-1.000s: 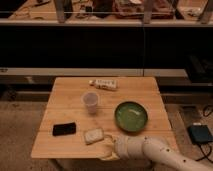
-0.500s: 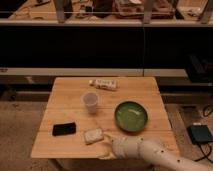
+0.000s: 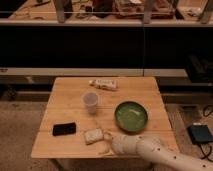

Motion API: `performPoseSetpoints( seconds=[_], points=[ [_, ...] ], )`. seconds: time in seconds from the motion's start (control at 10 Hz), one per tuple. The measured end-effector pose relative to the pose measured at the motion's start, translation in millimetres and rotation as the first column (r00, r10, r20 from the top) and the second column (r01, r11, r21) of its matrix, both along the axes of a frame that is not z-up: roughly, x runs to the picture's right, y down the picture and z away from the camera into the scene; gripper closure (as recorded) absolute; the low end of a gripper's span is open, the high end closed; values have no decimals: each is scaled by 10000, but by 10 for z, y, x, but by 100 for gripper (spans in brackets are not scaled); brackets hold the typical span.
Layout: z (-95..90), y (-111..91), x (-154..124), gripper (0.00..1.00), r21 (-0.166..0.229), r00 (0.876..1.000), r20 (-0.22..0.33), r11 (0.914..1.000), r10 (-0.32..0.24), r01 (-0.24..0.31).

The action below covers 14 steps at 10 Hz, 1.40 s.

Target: Place the white sponge in the ceramic bowl

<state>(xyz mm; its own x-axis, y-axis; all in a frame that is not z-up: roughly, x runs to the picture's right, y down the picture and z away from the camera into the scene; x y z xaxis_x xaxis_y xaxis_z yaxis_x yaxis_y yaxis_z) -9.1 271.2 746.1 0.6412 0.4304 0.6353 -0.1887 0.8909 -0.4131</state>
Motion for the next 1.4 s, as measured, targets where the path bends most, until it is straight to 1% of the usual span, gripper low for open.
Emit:
performPoseSetpoints(
  seconds=[0.4, 0.7, 0.9, 1.1, 1.4],
  points=[
    [52, -38, -14, 35, 25, 9989, -17, 9989, 474, -474],
    [80, -27, -25, 35, -5, 9976, 37, 9976, 687, -687],
    [105, -22, -30, 35, -49, 9973, 51, 9973, 738, -737],
    [156, -28, -37, 35, -82, 9978, -5, 9978, 656, -656],
    [212, -114, -69, 35, -51, 9984, -66, 9984, 559, -559]
  ],
)
